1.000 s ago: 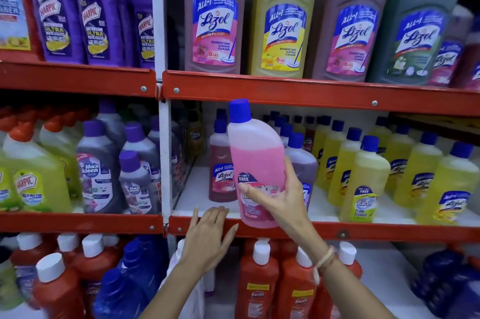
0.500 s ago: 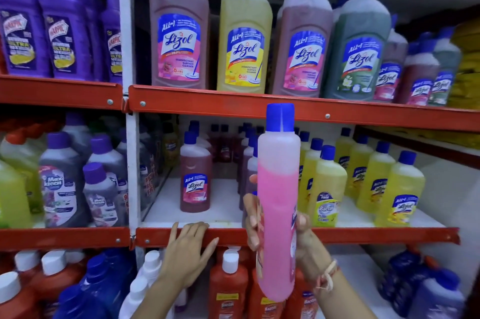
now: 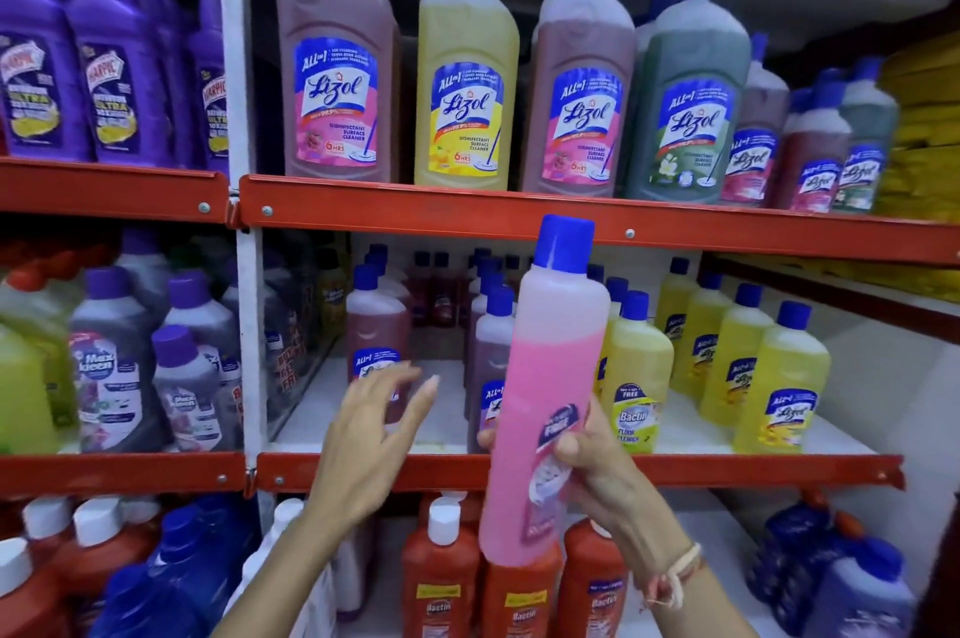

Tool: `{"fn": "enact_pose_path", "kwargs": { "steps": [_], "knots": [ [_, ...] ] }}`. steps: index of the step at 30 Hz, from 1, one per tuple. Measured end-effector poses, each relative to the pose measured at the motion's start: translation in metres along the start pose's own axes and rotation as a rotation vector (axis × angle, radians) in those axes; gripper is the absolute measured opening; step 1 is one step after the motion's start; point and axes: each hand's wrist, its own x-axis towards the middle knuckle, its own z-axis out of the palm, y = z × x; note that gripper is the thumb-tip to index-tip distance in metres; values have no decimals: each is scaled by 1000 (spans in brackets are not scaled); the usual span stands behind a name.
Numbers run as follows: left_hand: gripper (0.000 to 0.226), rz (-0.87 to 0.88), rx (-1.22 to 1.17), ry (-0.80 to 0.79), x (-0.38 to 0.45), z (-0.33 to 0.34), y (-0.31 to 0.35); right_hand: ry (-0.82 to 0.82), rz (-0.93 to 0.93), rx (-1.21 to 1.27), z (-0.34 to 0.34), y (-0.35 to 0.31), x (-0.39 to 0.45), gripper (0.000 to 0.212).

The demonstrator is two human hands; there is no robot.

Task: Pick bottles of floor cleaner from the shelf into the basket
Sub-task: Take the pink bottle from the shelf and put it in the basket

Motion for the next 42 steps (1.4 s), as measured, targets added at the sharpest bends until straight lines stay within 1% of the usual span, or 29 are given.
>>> {"fn": "enact_pose_path", "kwargs": {
  "steps": [2,4,5,7,8,10,13,16,20,22,26,27,30,35,38,40,42],
  "knots": [
    [53,100,-228,38,6,-17,47,150,-51,-133,0,2,-5,76],
    [52,195,-358,5,5,-29,86,239,-101,-233,4,4,-9,69],
    [53,223,-389,-18,4,-31,98,262,-123,-273,6,4,-11,66],
    [55,234,-365,-42,-1,-28,109,287,-156,-326,8,8,-16,61],
    [57,211,-340,-50,-3,-23,109,296,-166,-338,8,12,-19,58],
    [58,150,-368,-84,-8,-14,105,308,-157,-355,5,19,-24,54],
    [56,80,-448,-142,-16,-1,93,309,-122,-388,-1,33,-35,58],
    [58,7,-490,-169,-30,10,80,320,-46,-405,-8,48,-52,58],
    [63,-104,-502,-221,-58,29,55,308,108,-429,-24,79,-78,69],
    [61,-158,-479,-269,-76,44,37,297,225,-449,-32,100,-95,74],
    [58,-300,-477,-313,-118,75,0,244,440,-488,-47,144,-128,69],
    [58,-340,-465,-330,-130,83,-9,227,475,-512,-49,154,-136,69],
    [59,-440,-430,-385,-164,104,-37,194,549,-597,-58,189,-159,80],
    [63,-651,-412,-454,-220,137,-84,169,676,-680,-69,245,-196,73],
    [71,-732,-369,-479,-250,153,-103,143,764,-752,-71,273,-214,62],
    [70,-780,-334,-481,-266,162,-112,159,829,-756,-70,291,-226,55],
    [68,-837,-318,-482,-280,168,-119,181,887,-746,-67,305,-234,53]
  ]
}}
